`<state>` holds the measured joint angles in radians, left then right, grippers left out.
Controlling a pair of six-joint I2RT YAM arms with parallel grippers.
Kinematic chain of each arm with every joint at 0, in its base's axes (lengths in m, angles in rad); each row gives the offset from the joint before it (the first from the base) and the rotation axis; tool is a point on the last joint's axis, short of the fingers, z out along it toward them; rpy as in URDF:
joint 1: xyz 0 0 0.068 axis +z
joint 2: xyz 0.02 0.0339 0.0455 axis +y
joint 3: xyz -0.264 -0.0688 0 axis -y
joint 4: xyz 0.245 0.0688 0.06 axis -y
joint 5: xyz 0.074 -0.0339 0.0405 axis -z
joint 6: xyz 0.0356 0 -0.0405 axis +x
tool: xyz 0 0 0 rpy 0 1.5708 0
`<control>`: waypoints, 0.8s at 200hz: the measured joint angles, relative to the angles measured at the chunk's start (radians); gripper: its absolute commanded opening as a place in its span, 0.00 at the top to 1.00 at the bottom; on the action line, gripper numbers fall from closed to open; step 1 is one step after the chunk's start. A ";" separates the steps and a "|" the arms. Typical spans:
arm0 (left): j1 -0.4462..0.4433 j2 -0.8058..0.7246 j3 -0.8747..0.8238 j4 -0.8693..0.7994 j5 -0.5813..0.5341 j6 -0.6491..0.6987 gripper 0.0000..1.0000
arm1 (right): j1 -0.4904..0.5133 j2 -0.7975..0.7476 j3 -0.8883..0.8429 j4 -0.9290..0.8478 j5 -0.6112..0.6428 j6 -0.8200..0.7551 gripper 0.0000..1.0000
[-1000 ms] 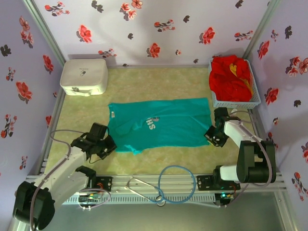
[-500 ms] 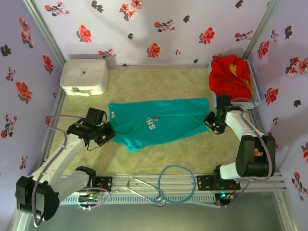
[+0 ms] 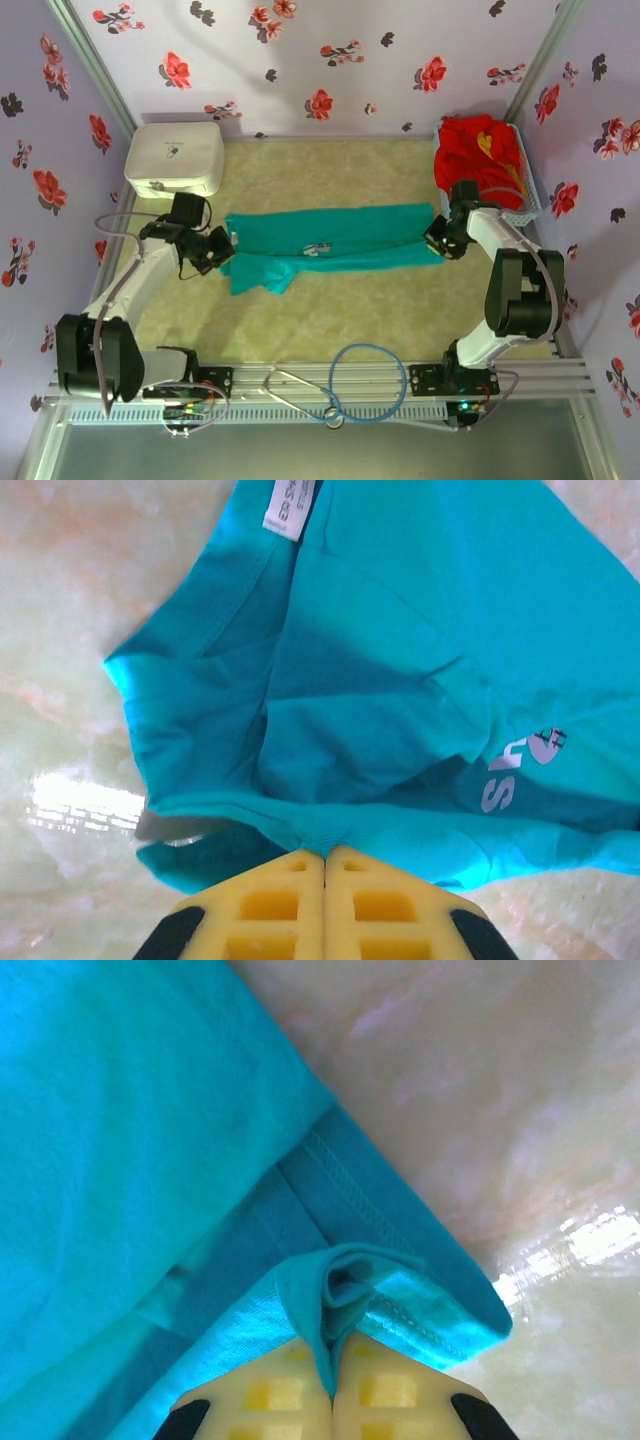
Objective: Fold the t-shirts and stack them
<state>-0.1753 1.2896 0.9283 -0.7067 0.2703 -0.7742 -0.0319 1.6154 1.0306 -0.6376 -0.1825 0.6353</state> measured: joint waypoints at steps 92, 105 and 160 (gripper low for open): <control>0.022 0.264 0.163 0.056 0.039 0.101 0.61 | -0.013 0.111 0.042 0.095 -0.021 0.004 0.41; 0.030 0.296 0.174 0.059 0.041 0.116 0.59 | -0.013 0.111 0.042 0.114 -0.036 0.009 0.27; 0.033 0.247 0.130 0.056 0.001 0.160 0.58 | -0.012 0.020 0.001 0.165 -0.106 -0.007 0.11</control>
<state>-0.1425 1.5368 1.0584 -0.6502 0.2710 -0.6140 -0.0441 1.6356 1.0313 -0.4728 -0.2886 0.6281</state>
